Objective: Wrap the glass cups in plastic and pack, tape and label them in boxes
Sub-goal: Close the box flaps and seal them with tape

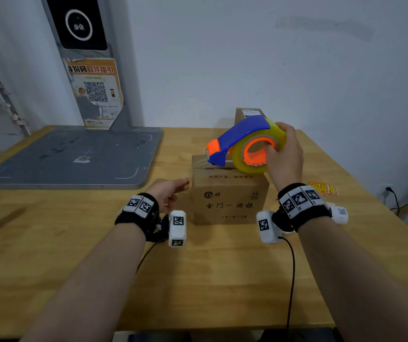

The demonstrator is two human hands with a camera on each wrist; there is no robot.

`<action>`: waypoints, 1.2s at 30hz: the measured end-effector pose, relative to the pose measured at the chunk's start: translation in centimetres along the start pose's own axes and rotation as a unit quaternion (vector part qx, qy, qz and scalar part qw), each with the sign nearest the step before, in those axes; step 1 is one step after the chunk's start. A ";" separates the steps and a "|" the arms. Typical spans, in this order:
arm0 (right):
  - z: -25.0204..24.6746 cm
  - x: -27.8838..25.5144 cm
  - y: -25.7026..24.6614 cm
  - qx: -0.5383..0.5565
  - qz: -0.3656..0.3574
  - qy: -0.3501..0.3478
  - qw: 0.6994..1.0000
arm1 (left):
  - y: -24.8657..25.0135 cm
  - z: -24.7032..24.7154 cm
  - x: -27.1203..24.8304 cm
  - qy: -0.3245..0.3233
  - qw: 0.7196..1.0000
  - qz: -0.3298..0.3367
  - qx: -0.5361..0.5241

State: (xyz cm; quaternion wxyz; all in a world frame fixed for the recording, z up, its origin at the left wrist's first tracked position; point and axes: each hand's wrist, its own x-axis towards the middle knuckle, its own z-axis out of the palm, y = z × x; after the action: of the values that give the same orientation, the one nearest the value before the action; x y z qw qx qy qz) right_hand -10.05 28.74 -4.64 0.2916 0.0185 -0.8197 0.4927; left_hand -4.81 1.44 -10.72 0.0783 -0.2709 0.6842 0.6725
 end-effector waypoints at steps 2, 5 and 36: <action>0.1 -0.1 0.2 0.016 0.009 -0.001 1.000 | -0.2 1.0 -0.2 0.017 1.000 0.014 0.009; 0.2 -0.4 0.5 0.058 0.017 -0.008 0.998 | 0.1 1.8 -0.6 0.022 0.998 0.041 0.041; -0.3 2.0 -0.8 0.120 0.068 -0.119 0.983 | 3.8 0.4 -2.2 -0.096 0.912 0.306 0.256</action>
State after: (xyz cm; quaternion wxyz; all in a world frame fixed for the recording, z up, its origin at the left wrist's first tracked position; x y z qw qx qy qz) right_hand -11.30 29.08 -2.95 0.1533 0.0559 -0.7825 0.6009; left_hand -4.87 2.21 -6.42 0.0004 0.0474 0.8715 0.4880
